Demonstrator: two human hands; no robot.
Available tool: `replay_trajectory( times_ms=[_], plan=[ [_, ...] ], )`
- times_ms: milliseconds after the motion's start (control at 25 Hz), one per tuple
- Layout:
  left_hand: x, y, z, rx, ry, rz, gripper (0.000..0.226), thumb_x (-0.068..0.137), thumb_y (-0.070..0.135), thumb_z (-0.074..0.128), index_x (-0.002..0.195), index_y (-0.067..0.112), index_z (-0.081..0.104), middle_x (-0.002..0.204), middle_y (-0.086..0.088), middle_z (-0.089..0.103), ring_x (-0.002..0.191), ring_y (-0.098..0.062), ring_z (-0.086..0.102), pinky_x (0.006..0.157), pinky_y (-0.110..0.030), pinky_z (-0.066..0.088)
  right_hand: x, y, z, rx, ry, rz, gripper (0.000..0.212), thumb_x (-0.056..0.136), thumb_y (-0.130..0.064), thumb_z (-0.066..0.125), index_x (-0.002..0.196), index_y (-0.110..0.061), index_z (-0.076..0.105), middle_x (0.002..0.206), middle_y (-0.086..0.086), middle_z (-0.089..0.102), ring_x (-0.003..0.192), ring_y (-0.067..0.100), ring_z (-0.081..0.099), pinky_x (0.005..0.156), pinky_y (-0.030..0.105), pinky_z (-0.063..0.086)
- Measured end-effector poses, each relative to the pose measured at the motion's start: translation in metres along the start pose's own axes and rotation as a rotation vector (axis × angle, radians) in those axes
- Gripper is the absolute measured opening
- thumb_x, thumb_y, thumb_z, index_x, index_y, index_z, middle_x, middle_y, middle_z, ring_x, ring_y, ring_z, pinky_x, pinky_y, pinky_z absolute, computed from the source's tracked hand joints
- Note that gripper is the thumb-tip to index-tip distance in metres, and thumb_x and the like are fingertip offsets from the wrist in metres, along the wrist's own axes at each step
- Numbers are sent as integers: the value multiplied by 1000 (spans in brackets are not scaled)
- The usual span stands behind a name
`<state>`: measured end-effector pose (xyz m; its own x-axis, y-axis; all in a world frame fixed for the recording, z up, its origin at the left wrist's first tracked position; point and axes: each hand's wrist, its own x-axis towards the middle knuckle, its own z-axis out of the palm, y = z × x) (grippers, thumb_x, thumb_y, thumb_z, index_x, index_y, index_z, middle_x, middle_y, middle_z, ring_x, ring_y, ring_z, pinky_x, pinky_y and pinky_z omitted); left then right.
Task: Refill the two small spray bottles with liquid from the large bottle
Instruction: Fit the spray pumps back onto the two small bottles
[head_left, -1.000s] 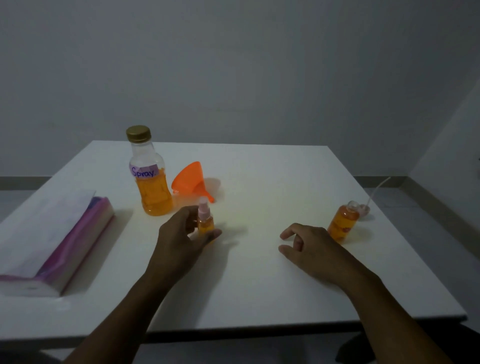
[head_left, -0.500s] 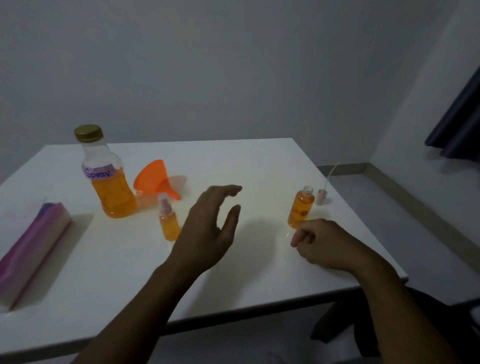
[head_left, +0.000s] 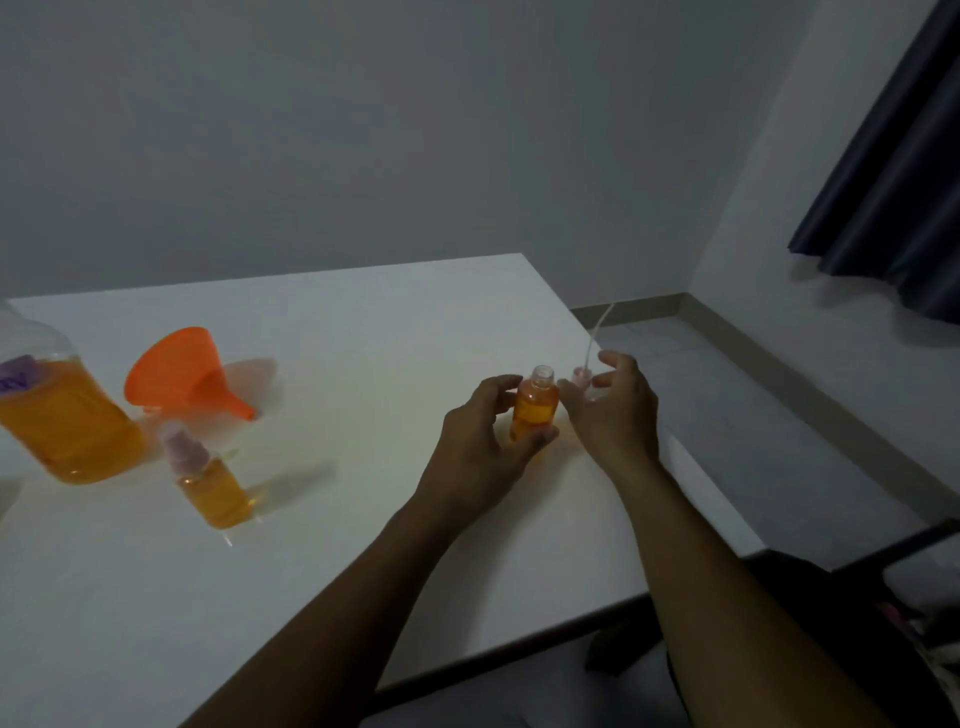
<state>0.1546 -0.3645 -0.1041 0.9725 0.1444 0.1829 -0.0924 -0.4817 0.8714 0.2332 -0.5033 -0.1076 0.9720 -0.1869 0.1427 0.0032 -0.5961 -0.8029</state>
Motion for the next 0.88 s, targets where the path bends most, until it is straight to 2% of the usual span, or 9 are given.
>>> replay_trajectory(
  times_ms=[120, 200, 320, 440, 640, 880],
  plan=[
    [-4, -1, -9, -34, 65, 47, 50, 81, 34, 73, 126, 18, 56, 121, 3, 66, 107, -10, 62, 97, -36, 51, 7, 1, 3, 25, 19, -7, 23, 88, -36, 68, 104, -20, 64, 101, -1, 67, 96, 19, 65, 58, 19, 42],
    [-13, 0, -24, -34, 95, 74, 48, 81, 36, 72, 124, 19, 58, 117, 3, 68, 103, -10, 65, 93, -35, 54, 2, -4, -4, 92, -17, -64, 21, 85, -34, 74, 99, -20, 66, 96, -5, 68, 93, 16, 67, 59, 19, 45],
    [-41, -3, -62, 11, 131, 113, 50, 79, 45, 67, 122, 21, 58, 112, 7, 68, 98, -4, 66, 84, -22, 55, -23, -27, -22, 187, -160, -241, 26, 83, -39, 78, 100, -22, 68, 91, -13, 71, 85, 4, 67, 65, 16, 51],
    [-76, -7, -95, 40, 172, 83, 49, 78, 48, 65, 121, 26, 57, 106, 14, 66, 95, 3, 64, 74, -12, 54, -53, -51, -36, 234, -238, -414, 31, 84, -45, 72, 108, -27, 71, 97, -13, 69, 89, 2, 66, 72, 13, 53],
    [-104, -19, -112, 132, 294, 42, 45, 78, 46, 68, 118, 31, 57, 105, 15, 66, 96, -1, 61, 67, -24, 59, -85, -78, -42, 183, -234, -674, 27, 87, -23, 73, 114, -25, 71, 107, -11, 62, 98, -3, 61, 77, 5, 50],
    [-104, -35, -124, 230, 341, 43, 49, 78, 44, 71, 121, 29, 55, 109, 15, 61, 96, 2, 56, 75, -22, 53, -88, -85, -37, 89, -173, -812, 30, 83, -7, 78, 111, -16, 72, 106, -10, 65, 92, -4, 63, 79, 2, 48]
  ],
)
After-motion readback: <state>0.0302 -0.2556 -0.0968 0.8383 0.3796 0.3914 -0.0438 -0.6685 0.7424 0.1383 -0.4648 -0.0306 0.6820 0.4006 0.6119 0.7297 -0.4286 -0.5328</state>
